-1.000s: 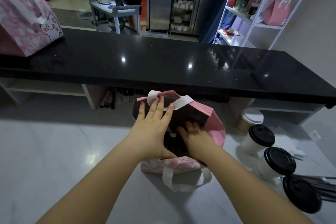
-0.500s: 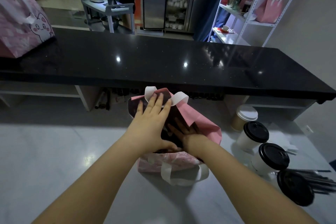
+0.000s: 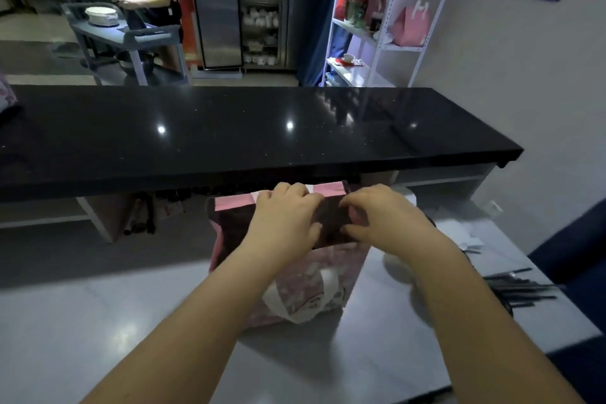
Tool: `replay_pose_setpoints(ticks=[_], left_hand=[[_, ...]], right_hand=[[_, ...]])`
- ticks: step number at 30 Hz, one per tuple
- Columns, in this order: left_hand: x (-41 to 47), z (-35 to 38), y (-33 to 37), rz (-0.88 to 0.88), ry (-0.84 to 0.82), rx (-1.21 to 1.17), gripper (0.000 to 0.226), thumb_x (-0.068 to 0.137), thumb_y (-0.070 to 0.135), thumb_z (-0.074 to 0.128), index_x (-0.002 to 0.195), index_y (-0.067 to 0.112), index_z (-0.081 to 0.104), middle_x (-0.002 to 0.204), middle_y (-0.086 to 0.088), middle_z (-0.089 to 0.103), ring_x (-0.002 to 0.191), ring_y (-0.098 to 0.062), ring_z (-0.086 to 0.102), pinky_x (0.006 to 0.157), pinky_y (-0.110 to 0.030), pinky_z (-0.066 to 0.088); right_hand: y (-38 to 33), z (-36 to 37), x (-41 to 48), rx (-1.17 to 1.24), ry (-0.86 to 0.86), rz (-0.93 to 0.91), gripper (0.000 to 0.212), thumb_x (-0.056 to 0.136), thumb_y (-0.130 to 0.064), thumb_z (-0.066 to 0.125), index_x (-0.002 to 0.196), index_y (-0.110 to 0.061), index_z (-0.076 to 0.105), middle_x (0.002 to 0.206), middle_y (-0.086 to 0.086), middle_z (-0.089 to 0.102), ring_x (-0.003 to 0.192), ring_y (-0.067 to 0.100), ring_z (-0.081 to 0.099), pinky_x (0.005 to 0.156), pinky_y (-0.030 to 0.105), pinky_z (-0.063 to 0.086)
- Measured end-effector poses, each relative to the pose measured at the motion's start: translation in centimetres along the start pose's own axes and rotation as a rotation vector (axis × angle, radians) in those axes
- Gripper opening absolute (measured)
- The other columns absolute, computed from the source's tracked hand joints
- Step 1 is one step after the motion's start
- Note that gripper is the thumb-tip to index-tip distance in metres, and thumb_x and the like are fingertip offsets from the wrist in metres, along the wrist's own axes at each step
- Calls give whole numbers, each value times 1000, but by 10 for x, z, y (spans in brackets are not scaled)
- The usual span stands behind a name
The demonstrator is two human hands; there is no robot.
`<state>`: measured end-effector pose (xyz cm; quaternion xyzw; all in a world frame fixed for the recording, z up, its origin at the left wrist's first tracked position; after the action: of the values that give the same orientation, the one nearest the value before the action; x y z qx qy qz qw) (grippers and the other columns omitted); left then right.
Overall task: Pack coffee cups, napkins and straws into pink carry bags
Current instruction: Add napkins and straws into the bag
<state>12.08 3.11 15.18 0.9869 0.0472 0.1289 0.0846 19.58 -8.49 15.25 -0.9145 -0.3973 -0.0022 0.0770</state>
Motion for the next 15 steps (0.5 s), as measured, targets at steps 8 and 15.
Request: replay_pose_setpoints(ticks=[8, 15], left_hand=[[29, 42, 111, 198, -45, -99, 42, 91, 39, 48, 131, 27, 50, 127, 0, 52, 119, -25, 43, 97, -45, 33], [33, 102, 204, 305, -135, -176, 37, 89, 37, 50, 125, 28, 55, 121, 2, 55, 116, -25, 44, 91, -41, 32]], right_hand=[[80, -20, -100, 91, 211, 302, 31, 82, -26, 71, 112, -28, 65, 102, -9, 63, 101, 17, 52, 84, 37, 48], [162, 10, -198, 162, 226, 553, 33, 82, -22, 69, 113, -31, 66, 108, -14, 63, 108, 12, 48, 90, 32, 44]])
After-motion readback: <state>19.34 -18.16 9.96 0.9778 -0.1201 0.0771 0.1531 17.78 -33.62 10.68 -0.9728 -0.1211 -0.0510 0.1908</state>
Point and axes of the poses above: each hand's wrist, its own x-axis towards the middle knuckle, its own z-axis out of the palm, y = z × x, the point moved 8 cm from there along x, towards the middle knuckle
